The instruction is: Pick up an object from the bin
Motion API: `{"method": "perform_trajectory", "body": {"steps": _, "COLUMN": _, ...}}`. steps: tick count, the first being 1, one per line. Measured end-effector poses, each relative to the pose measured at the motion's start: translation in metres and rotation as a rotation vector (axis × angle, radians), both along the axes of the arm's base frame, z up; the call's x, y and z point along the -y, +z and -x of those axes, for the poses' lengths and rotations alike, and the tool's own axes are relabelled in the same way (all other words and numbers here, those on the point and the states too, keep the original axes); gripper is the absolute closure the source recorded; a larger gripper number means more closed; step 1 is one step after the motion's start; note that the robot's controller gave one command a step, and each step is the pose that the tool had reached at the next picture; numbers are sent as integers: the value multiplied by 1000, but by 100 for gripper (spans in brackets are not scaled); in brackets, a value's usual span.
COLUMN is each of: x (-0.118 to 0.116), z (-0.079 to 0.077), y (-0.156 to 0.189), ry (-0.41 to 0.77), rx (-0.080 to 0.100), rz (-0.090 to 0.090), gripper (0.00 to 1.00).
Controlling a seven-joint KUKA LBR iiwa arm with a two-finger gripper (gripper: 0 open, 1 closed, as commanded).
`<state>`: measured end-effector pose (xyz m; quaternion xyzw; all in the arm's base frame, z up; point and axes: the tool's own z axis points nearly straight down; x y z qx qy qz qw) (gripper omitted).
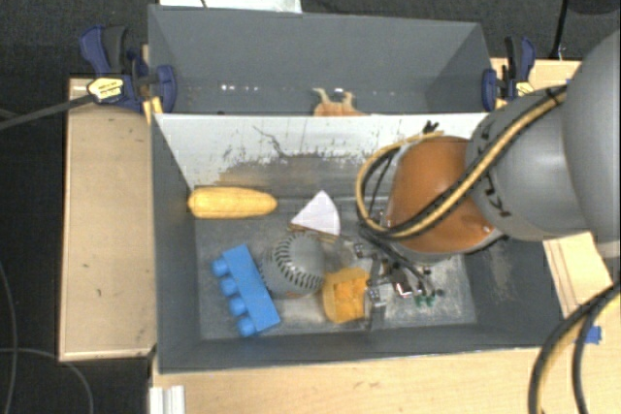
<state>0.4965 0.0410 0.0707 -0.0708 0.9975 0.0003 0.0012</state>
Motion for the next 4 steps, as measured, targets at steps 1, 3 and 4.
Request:
{"method": "perform_trajectory", "body": {"steps": 1, "x": -4, "z": 17, "y": 0, "ry": 228, "rx": 1, "rz": 0, "gripper": 100}}
{"method": "perform_trajectory", "body": {"steps": 3, "x": 4, "z": 17, "y": 97, "ry": 254, "rx": 0, "rz": 1, "gripper": 100}}
{"method": "perform_trajectory", "body": {"steps": 4, "x": 3, "z": 17, "y": 97, "ry": 254, "rx": 0, "rz": 0, "gripper": 100}}
